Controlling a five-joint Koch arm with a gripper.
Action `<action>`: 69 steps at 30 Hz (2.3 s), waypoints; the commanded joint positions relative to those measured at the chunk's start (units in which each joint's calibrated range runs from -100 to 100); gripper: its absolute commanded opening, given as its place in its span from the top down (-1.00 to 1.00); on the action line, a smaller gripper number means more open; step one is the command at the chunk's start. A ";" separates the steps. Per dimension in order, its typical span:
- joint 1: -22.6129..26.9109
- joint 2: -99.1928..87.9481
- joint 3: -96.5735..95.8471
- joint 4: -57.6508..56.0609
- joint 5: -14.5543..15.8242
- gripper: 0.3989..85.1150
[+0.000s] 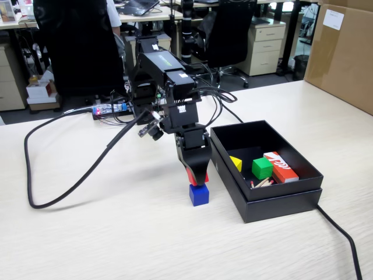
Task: Put the red cube on top of the blue cube
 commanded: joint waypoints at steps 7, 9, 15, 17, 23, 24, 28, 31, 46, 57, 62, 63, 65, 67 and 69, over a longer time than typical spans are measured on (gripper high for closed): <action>-0.10 -1.83 3.14 -0.34 0.00 0.99; -0.15 -1.83 3.41 -0.34 0.05 0.99; -0.24 -1.71 3.50 0.01 0.05 0.99; -0.24 -1.60 3.50 0.09 0.05 0.99; -0.29 -0.91 3.59 0.53 0.00 0.99; -0.29 -0.79 3.59 0.53 0.05 0.99; -0.29 -0.45 3.77 0.87 0.05 0.99; -0.24 -0.22 3.95 1.39 -0.05 0.87; 0.24 -0.10 4.68 1.39 -0.29 0.38; 0.29 -1.02 5.13 1.30 -0.29 0.02; 0.24 -1.48 5.95 1.39 -0.29 -0.03; 0.24 -1.71 6.22 1.30 -0.29 -0.04; 0.24 -2.63 6.31 1.30 -0.29 -0.04; 0.24 -3.32 6.04 1.30 -0.29 -0.04; 0.29 -4.12 5.59 1.22 -0.29 -0.04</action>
